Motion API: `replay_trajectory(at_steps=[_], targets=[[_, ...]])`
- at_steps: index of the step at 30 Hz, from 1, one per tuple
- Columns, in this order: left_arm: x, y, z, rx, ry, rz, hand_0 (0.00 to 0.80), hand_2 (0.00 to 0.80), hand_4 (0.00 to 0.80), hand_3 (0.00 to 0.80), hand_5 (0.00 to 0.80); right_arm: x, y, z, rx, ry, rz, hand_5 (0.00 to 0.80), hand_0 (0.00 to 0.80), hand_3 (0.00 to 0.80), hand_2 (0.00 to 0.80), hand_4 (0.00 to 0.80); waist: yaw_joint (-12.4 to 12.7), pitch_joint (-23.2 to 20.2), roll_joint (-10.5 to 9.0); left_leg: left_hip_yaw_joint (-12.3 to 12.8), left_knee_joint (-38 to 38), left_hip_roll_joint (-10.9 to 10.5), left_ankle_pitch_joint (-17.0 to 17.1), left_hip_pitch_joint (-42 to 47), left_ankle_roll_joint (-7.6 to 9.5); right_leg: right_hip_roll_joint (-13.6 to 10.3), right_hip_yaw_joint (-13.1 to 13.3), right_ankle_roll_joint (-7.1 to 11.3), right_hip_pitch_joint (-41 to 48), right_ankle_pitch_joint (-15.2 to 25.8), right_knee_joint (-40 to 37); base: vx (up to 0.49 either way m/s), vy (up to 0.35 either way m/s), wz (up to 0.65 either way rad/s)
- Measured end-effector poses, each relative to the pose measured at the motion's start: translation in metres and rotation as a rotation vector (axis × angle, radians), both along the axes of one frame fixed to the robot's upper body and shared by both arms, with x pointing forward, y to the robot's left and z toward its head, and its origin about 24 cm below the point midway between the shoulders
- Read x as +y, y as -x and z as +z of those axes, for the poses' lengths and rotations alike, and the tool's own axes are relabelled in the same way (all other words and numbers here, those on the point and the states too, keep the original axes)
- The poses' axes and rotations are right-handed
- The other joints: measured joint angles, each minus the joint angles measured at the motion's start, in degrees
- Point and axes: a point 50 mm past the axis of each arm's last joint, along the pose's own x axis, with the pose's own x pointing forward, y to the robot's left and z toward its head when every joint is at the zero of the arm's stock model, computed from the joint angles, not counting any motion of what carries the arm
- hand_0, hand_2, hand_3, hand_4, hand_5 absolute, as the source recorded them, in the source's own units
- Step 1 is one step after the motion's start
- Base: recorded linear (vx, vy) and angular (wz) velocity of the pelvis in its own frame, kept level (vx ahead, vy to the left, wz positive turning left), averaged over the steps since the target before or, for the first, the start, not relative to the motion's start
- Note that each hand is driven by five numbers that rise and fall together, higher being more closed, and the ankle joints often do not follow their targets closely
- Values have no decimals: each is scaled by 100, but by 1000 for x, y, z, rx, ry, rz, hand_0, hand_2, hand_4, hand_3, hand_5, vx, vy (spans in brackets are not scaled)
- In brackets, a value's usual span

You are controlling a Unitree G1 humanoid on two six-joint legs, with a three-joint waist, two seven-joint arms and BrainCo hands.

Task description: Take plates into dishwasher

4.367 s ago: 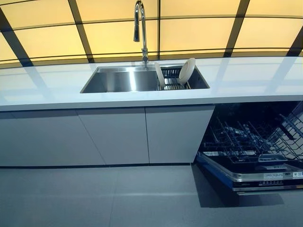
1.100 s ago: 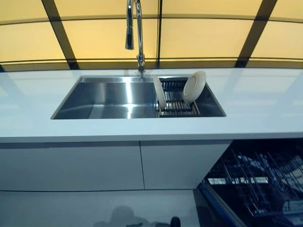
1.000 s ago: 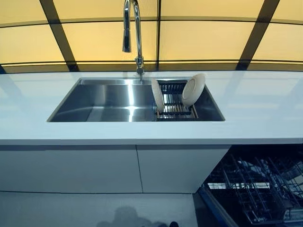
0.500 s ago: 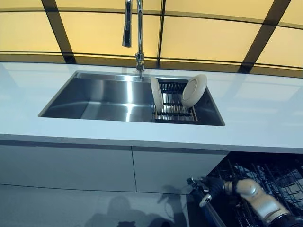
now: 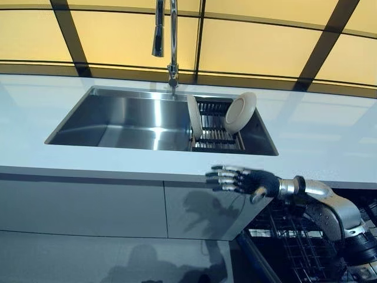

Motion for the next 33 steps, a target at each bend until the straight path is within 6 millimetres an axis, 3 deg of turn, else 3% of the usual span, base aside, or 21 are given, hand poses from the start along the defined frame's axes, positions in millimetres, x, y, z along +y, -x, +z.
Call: replay_trajectory(at_steps=[4, 8, 12, 17, 19, 20, 21, 22, 23, 24, 25, 26, 27, 30, 32, 33], targets=[[0, -3, 0, 5, 0, -26, 0, 0, 0, 0, 0, -24, -31, 42, -36, -220, -255, 0, 0, 0, 0, 0, 12, 69, 19, 10, -17, 10, 0, 154, 0, 9, -10, 3, 152, -3, -15, 50, -47, 1], [-1, -6, 1, 3, 0, -27, 0, 0, 0, 0, 0, -66, -55, 75, -62, -306, -647, 0, 0, 0, 0, 0, 23, 76, 13, 11, -14, 12, 0, 171, 0, 9, -25, 15, 160, -12, -6, 58, -42, 1], [-4, -9, 0, 2, 5, -31, 0, 0, 0, 0, 0, -112, -59, 94, -61, -377, -1037, 0, 0, 0, 0, 0, 10, 99, 51, 46, -13, 17, 0, 174, 0, 15, -20, 14, 155, -13, -5, 80, -65, -2], [-8, -28, 2, -41, 9, 7, 0, 0, 0, 0, 0, -136, -69, 125, -64, -379, -1370, 0, 0, 0, 0, 0, 13, 137, 112, 118, 187, 48, -93, 152, -41, 48, 0, -51, 161, -59, 33, 113, -110, -6], [-11, -28, -1, -41, 20, 47, 0, 0, 0, 0, 0, -130, -79, 135, -52, -341, -1426, 0, 0, 0, 0, 0, 54, 156, 138, 231, 905, 142, -412, -40, -141, 88, -93, -182, 154, -255, 281, -6, -150, -17], [-13, -32, -1, -51, 20, 58, 0, 0, 0, 0, 0, -131, -79, 141, -68, -329, -1461, 0, 0, 0, 0, 0, 133, 207, 96, 210, 2093, 152, -674, -593, -319, 110, -162, -251, 101, -431, 465, -40, -85, -6], [-14, -38, 0, -68, 23, 52, 0, 0, 0, 0, 0, -132, -79, 143, -70, -321, -1485, 0, 0, 0, 0, 0, 149, 246, 23, 217, 2958, 143, -669, -1022, -364, 18, -138, -274, 63, -454, 514, 0, 0, 0], [-21, -40, -2, -74, 40, 50, 0, 0, 0, 0, 0, -131, -80, 150, -83, -315, -1510, 0, 0, 0, 0, 0, 247, 268, 60, 80, 4121, 201, -459, -1616, -485, 38, -142, -328, 159, -490, 520, 52, 51, -5], [-27, -39, -4, -70, 56, 49, 0, 0, 0, 0, 0, -129, -80, 155, -97, -321, -1521, 0, 0, 0, 0, 0, 319, 280, 108, -41, 4654, 204, -342, -1966, -414, 55, -187, -363, 209, -484, 512, 89, 140, 2], [-32, -35, -7, -49, 64, 37, 0, 0, 0, 0, 0, -126, -81, 156, -106, -311, -1533, 0, 0, 0, 0, 0, 314, 290, 91, -56, 4362, 224, -435, -2114, -410, 22, -313, -375, 269, -498, 449, 111, 176, 8], [-33, -32, -8, -36, 65, 25, 0, 0, 0, 0, 0, -123, -83, 154, -112, -285, -1536, 0, 0, 0, 0, 0, 318, 296, 20, -13, 3542, 168, -430, -2117, -404, -42, -399, -388, 308, -508, 407, 162, 228, 11], [-35, -31, -9, -30, 68, 23, 0, 0, 0, 0, 0, -115, -87, 152, -129, -232, -1533, 0, 0, 0, 0, 0, 274, 310, -43, 99, 2096, 45, -218, -1894, -413, -115, -564, -382, 333, -511, 273, 176, 198, 11], [-37, -32, -9, -31, 74, 23, 0, 0, 0, 0, 0, -111, -89, 150, -132, -202, -1530, 0, 0, 0, 0, 0, 217, 327, -55, 112, 1615, -23, -77, -1866, -294, -121, -605, -371, 361, -503, 170, 225, 226, 2], [-40, -32, -10, -25, 78, 36, 0, 0, 0, 0, 0, -92, -94, 139, -116, -119, -1471, 0, 0, 0, 0, 0, 135, 319, -40, 156, 1337, -206, 105, -1419, 49, -164, -622, -327, 535, -472, 132, 250, 192, -5], [-39, -35, -9, -36, 71, 36, 0, 0, 0, 0, 0, -86, -92, 139, -134, -81, -1431, 0, 0, 0, 0, 0, 105, 206, 108, 109, 958, -96, 189, -1048, 45, -50, -645, -282, 515, -497, 159, 173, 85, 0], [-38, -39, -7, -51, 66, 43, 0, 0, 0, 0, 0, -88, -92, 138, -129, -64, -1426, 0, 0, 0, 0, 0, 39, 199, 96, 124, 694, -93, 428, -975, 91, -57, -677, -240, 508, -492, 176, 144, 72, 13]])
